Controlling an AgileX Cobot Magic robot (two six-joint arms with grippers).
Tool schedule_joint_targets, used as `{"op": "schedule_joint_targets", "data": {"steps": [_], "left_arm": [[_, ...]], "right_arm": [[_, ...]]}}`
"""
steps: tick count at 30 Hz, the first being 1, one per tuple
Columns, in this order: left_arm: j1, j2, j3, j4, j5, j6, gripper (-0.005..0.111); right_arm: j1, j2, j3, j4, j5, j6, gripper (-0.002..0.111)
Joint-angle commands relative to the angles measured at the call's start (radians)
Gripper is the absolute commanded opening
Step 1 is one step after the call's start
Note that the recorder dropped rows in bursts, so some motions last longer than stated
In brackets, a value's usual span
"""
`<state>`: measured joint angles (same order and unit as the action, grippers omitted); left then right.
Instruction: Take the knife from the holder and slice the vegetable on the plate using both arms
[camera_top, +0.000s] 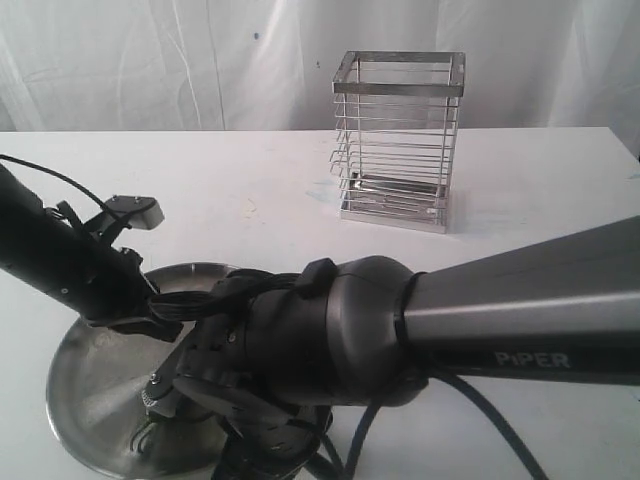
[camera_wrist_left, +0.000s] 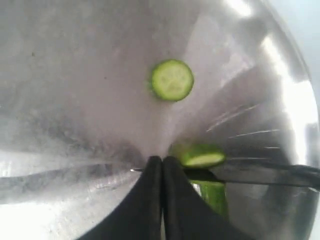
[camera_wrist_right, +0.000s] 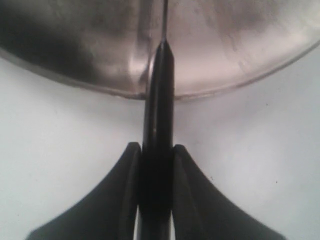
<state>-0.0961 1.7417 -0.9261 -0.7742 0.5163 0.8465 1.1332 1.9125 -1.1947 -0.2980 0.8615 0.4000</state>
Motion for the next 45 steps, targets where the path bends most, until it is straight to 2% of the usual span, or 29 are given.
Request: {"op": "schedule_joint_targets", "data": {"steps": [1, 6, 14, 20, 26, 32, 39, 45], "left_arm": [[-0.007, -0.072, -0.004, 0.005, 0.054, -0.004, 0.0], [-0.007, -0.096, -0.004, 0.016, 0.128, -0.004, 0.0], [-0.007, -0.096, 0.048, 0.046, 0.095, -0.023, 0.0], [-0.007, -0.101, 0.048, 0.042, 0.108, -0.036, 0.0], [-0.007, -0.101, 0.048, 0.042, 0.178, -0.044, 0.0], [-0.007, -0.101, 0.048, 0.042, 0.217, -0.046, 0.0], [-0.007, -0.101, 0.048, 0.04, 0.213, -0.046, 0.0], [-0.007, -0.101, 0.048, 0.024, 0.21, -0.042, 0.0]], "right_arm": [[-0.008, -0.003, -0.005, -0.017, 0.006, -0.004, 0.0], [-0.008, -0.005, -0.018, -0.017, -0.021, 0.003, 0.0], [-0.011, -0.003, -0.03, -0.019, -0.012, 0.003, 0.0], [-0.013, -0.007, -0.03, 0.073, -0.012, -0.015, 0.0], [-0.013, 0.003, -0.031, 0.143, -0.014, -0.064, 0.0], [-0.013, 0.003, -0.031, 0.141, 0.109, -0.117, 0.0], [-0.013, 0.003, -0.074, 0.141, 0.099, -0.133, 0.0], [-0.015, 0.02, -0.135, 0.143, 0.169, -0.198, 0.0]]}}
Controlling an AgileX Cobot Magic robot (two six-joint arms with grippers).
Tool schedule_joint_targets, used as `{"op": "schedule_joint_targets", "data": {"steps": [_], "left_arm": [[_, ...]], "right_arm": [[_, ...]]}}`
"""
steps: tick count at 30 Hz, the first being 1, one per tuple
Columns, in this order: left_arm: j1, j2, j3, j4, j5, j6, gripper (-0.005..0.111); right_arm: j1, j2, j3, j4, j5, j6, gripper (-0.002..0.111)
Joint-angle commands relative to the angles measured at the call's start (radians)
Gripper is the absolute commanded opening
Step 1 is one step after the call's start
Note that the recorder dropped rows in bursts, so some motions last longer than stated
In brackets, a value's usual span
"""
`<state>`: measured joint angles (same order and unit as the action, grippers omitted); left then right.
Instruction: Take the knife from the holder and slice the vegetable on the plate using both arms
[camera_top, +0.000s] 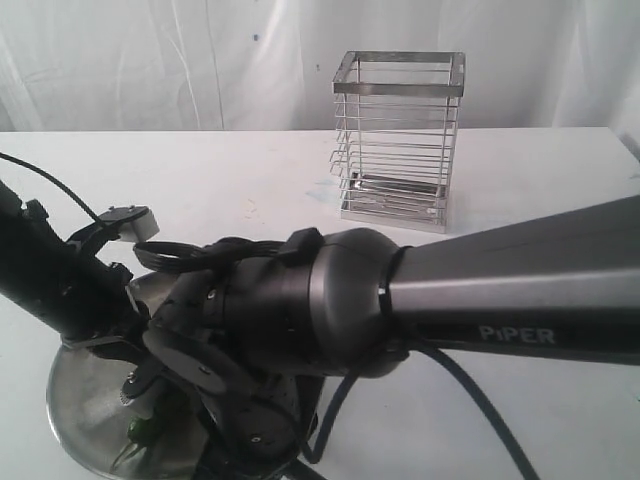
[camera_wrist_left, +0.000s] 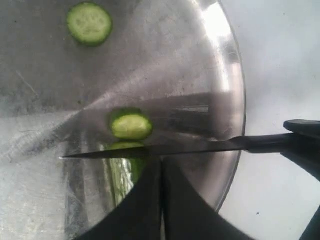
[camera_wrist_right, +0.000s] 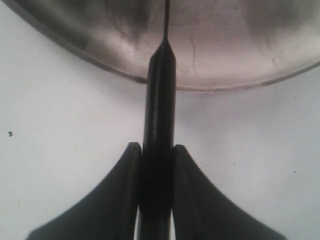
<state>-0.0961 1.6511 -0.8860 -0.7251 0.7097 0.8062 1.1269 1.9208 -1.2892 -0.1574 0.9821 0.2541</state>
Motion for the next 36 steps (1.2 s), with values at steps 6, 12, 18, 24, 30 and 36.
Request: {"op": "schedule_joint_targets", "data": {"steps": [6, 12, 18, 24, 30, 36], "left_arm": [[-0.007, -0.01, 0.008, -0.028, 0.016, 0.001, 0.0], [-0.007, -0.01, 0.008, -0.028, 0.012, 0.001, 0.0], [-0.007, -0.01, 0.01, -0.028, -0.002, 0.001, 0.0], [-0.007, -0.01, 0.058, -0.028, -0.074, 0.001, 0.0], [-0.007, -0.008, 0.096, -0.022, -0.153, 0.005, 0.0], [-0.007, -0.01, 0.093, -0.03, -0.169, 0.005, 0.0]], "right_arm": [[-0.011, 0.072, -0.106, 0.002, 0.06, -0.061, 0.0], [-0.011, 0.118, -0.153, -0.007, 0.06, -0.068, 0.0], [-0.011, 0.158, -0.196, -0.011, 0.077, -0.075, 0.0], [-0.011, 0.171, -0.213, -0.014, 0.087, -0.086, 0.0], [-0.011, 0.171, -0.214, -0.014, 0.094, -0.09, 0.0], [-0.011, 0.171, -0.215, -0.015, 0.122, -0.097, 0.0]]}}
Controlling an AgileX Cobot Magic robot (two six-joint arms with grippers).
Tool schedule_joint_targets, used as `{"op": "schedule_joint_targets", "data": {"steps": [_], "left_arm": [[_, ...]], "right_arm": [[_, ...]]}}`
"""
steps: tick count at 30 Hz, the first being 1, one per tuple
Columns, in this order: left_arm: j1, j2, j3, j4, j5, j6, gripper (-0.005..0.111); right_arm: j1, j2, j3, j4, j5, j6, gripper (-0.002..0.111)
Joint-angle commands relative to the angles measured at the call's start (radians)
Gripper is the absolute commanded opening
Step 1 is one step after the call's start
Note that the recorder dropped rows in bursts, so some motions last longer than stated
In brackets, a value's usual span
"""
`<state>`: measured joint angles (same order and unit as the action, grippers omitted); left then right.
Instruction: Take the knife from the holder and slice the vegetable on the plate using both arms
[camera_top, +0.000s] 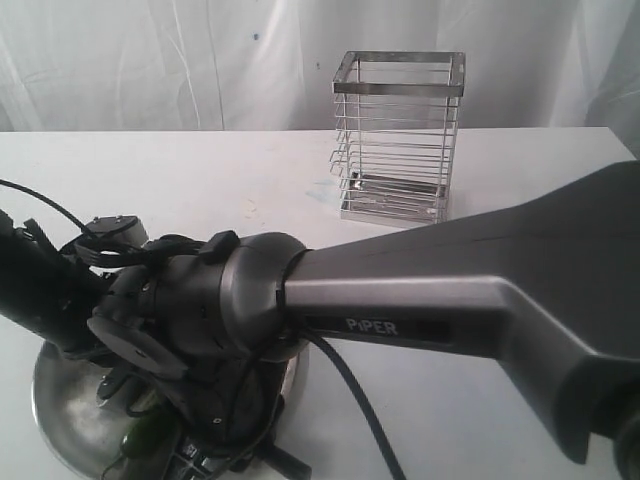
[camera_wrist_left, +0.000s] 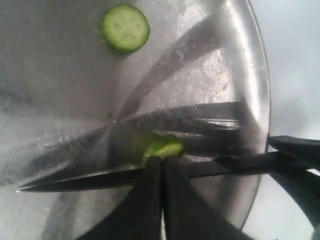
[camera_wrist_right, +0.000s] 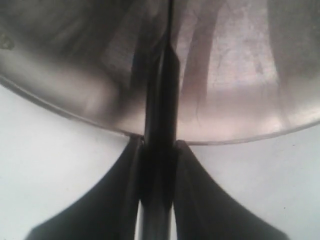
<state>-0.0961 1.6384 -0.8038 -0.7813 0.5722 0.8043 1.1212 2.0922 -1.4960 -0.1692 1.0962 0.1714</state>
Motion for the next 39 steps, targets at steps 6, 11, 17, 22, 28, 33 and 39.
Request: {"op": "schedule_joint_targets", "data": {"steps": [6, 11, 17, 22, 28, 33, 39], "left_arm": [[-0.007, 0.002, 0.011, 0.027, -0.035, 0.007, 0.0], [-0.007, 0.002, 0.011, 0.027, -0.039, 0.003, 0.0], [0.018, -0.026, 0.011, 0.008, -0.116, -0.038, 0.0], [0.061, -0.067, -0.014, -0.006, -0.077, -0.038, 0.0], [0.061, -0.08, -0.046, -0.078, 0.028, 0.038, 0.0], [0.065, -0.084, -0.046, -0.052, 0.048, 0.038, 0.0], [0.065, -0.106, -0.046, -0.032, 0.057, 0.038, 0.0]], "right_arm": [[-0.005, -0.029, -0.008, -0.011, 0.122, -0.037, 0.0], [-0.005, -0.035, -0.008, -0.008, 0.125, -0.065, 0.0], [-0.005, -0.047, -0.008, -0.012, 0.125, -0.06, 0.0], [-0.005, -0.045, -0.008, -0.012, 0.125, -0.06, 0.0], [-0.005, -0.045, -0.008, -0.012, 0.125, -0.062, 0.0], [-0.005, -0.045, -0.008, -0.012, 0.125, -0.062, 0.0], [-0.005, -0.047, -0.002, 0.053, 0.125, -0.062, 0.0]]}}
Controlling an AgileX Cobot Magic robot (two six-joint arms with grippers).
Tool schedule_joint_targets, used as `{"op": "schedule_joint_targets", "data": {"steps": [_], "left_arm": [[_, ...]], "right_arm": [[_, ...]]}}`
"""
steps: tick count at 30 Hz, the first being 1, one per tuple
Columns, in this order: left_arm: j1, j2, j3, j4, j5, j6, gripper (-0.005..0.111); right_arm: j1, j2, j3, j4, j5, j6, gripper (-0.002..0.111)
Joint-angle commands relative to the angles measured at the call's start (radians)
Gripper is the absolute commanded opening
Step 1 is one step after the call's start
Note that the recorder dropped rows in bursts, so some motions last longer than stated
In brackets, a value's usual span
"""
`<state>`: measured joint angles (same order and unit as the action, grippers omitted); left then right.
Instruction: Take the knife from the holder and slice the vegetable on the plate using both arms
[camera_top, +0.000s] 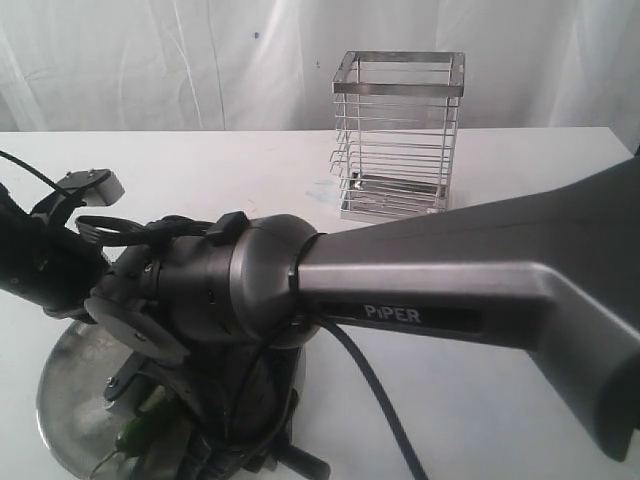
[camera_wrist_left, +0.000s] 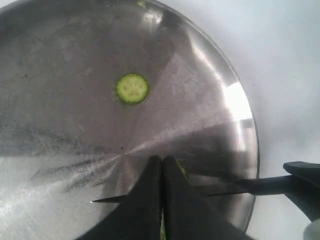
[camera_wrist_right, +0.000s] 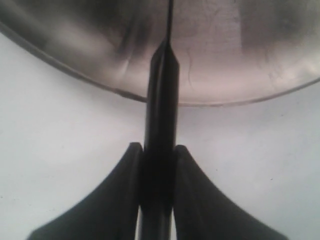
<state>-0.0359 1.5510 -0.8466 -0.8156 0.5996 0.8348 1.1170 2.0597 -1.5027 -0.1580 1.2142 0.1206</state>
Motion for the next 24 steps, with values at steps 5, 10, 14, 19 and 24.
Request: {"op": "schedule_joint_targets", "data": {"steps": [5, 10, 14, 19, 24], "left_arm": [[0.004, -0.019, -0.003, -0.001, 0.047, 0.003, 0.0], [0.004, -0.019, -0.003, -0.003, 0.071, 0.003, 0.0], [0.004, -0.019, -0.003, -0.003, 0.073, 0.003, 0.0], [0.004, -0.019, -0.003, -0.003, 0.073, 0.003, 0.0], [0.004, -0.019, -0.003, -0.014, 0.087, -0.001, 0.0]], "right_arm": [[-0.001, -0.015, 0.042, 0.046, 0.007, -0.007, 0.0], [-0.001, -0.015, 0.092, 0.077, 0.007, -0.008, 0.0], [-0.001, -0.015, 0.094, 0.077, 0.007, -0.008, 0.0], [-0.001, -0.032, 0.094, 0.073, 0.007, -0.013, 0.0], [-0.001, -0.066, 0.094, 0.023, 0.007, -0.013, 0.0]]}}
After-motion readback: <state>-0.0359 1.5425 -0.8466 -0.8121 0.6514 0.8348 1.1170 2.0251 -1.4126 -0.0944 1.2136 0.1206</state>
